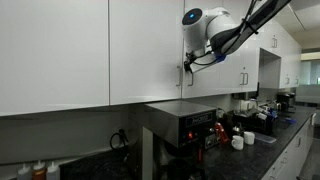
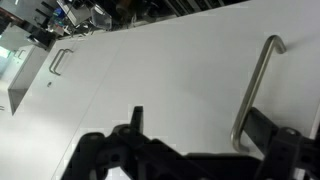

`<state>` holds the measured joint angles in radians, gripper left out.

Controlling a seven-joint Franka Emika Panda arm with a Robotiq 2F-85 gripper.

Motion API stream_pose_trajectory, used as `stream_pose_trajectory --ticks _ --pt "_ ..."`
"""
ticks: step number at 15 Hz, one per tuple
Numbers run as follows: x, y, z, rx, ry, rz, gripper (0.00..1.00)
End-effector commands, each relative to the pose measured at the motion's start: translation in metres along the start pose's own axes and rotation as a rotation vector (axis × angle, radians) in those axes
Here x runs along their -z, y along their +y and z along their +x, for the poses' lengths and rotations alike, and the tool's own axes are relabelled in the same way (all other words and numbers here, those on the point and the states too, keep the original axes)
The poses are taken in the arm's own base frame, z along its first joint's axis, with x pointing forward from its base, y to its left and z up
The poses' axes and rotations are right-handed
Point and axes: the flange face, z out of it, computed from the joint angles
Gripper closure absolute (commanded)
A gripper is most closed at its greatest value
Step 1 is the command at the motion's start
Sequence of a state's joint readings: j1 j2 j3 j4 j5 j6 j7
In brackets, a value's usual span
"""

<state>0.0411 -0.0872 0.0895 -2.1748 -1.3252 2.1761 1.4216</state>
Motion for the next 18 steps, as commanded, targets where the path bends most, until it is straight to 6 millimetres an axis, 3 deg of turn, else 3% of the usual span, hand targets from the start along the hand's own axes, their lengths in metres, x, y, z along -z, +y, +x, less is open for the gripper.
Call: stream_pose_trajectory --ticks 1,18 --pt "0.012 0.025 -0.009 -0.014 0.008 -0.057 0.0" --pt "0.022 0.066 -0.048 0.014 -0.021 -0.113 0.0"
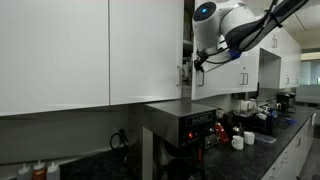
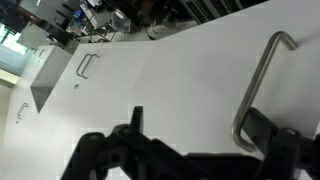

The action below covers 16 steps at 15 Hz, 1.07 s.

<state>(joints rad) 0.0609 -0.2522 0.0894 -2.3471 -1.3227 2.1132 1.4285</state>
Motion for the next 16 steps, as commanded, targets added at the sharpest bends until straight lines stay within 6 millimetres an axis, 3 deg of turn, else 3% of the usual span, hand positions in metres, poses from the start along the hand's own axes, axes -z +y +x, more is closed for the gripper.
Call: stream_pose_trajectory --ticks 1,16 --pt "-0.003 0.03 -0.018 0.005 -0.024 -0.056 0.0" --pt "0.022 0.086 -0.052 -0.033 -0.036 -0.03 0.0"
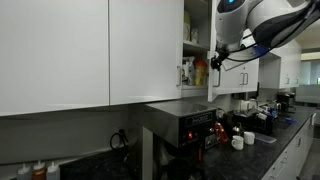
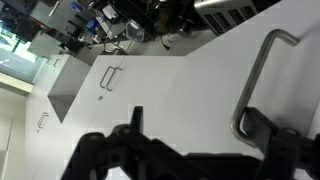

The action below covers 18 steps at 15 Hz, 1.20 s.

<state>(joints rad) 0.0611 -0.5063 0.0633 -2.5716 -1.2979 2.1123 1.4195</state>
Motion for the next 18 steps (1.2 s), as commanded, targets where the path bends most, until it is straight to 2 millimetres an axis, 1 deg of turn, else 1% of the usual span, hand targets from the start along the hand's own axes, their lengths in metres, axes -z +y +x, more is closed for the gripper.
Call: stream_pose_trajectory --ticks 1,6,9,18 --pt "0.003 0.025 -0.01 0.001 -0.023 -0.007 0.0" --pt "0.004 0.042 -0.019 -0.017 -0.036 -0.008 0.0" --pt "-0.002 0.049 -0.023 -0.022 -0.054 0.006 0.0" --pt "-0.017 0.065 -0.022 -0.038 -0.072 -0.002 0.0"
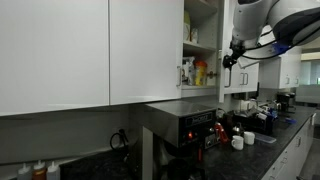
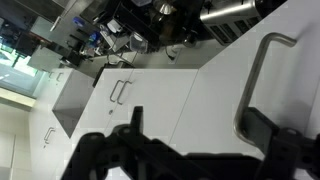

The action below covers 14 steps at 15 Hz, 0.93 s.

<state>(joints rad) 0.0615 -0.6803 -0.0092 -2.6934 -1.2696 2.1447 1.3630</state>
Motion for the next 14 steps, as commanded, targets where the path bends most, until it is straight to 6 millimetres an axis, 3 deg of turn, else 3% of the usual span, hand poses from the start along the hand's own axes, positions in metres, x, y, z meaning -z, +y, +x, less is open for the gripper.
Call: stream_pose_trajectory --ticks 1,14 --pt "-0.017 0.019 -0.001 0.0 -0.032 -0.025 0.0" --pt "-0.024 0.067 -0.008 -0.048 -0.052 -0.082 0.0"
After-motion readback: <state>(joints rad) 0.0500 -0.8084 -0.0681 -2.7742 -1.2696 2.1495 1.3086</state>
